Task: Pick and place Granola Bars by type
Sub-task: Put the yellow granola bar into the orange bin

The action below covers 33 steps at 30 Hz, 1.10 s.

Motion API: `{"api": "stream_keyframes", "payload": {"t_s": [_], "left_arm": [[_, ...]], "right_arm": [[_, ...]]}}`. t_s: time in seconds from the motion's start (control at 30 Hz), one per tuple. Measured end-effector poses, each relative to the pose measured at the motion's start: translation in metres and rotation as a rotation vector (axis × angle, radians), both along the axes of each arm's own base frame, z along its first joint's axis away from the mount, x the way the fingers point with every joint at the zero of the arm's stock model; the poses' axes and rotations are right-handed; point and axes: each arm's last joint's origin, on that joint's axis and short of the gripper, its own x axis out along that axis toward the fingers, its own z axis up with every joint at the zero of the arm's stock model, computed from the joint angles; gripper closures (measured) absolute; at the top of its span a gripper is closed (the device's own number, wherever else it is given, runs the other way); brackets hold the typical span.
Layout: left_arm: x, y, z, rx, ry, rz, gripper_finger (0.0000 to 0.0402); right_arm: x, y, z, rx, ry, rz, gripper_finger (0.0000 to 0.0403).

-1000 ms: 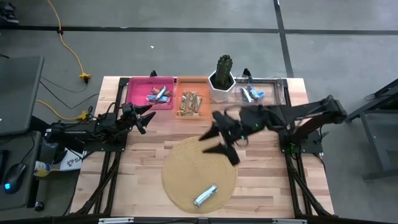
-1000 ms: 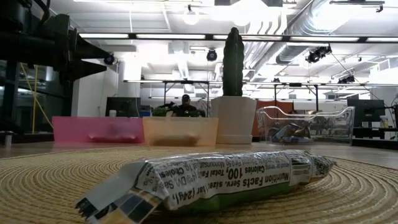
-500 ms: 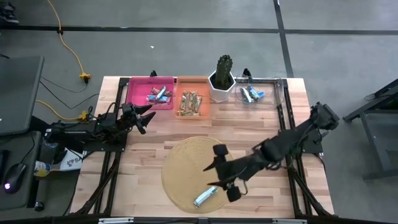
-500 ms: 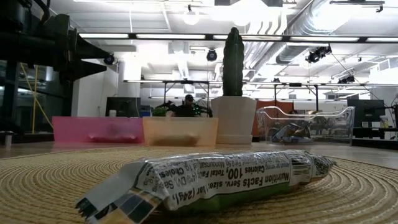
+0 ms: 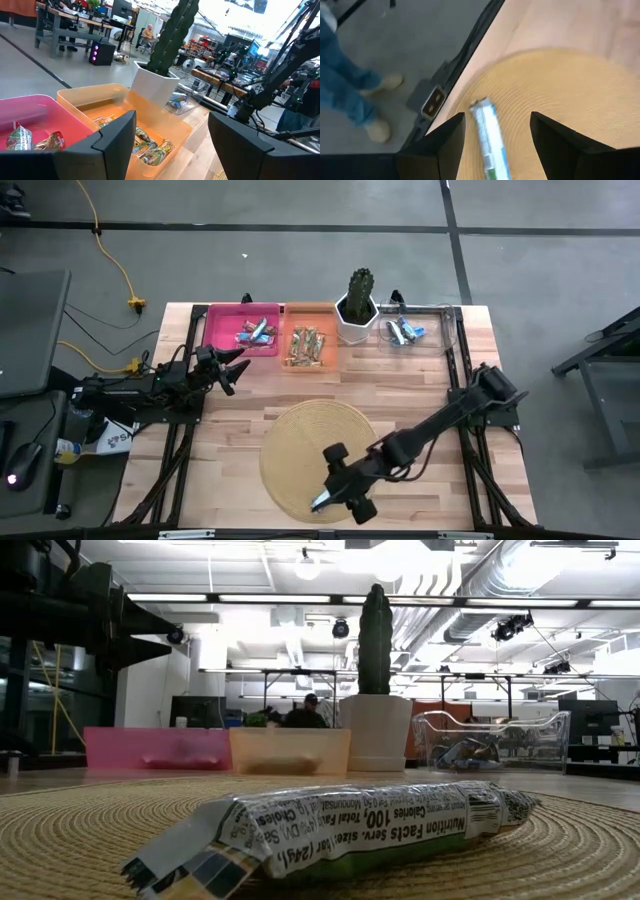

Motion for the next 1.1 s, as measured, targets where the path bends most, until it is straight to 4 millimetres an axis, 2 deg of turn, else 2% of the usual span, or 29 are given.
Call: {"api": "stream_keyframes", "payload": {"t_s": [0.27,0.43,0.87,1.1], "left_arm": [[0.000,0.000,0.000,0.000,0.000,0.000,0.0156],[0.000,0.000,0.000,0.000,-0.001,0.000,0.0156],[0.000,0.000,0.000,0.000,0.000,0.000,0.0156],[0.000,0.000,0.000,0.000,0.000,0.000,0.0156]], "right_arm": [[0.009,0.008,-0.047,-0.051,0.136,0.068,0.0195],[0.009,0.008,-0.067,-0.105,0.211,0.080,0.0195],[0.009,0.006,-0.091,-0.198,0.279,0.097,0.0194],[0.011,0.003,-0.093,-0.241,0.265,0.064,0.0175]]}}
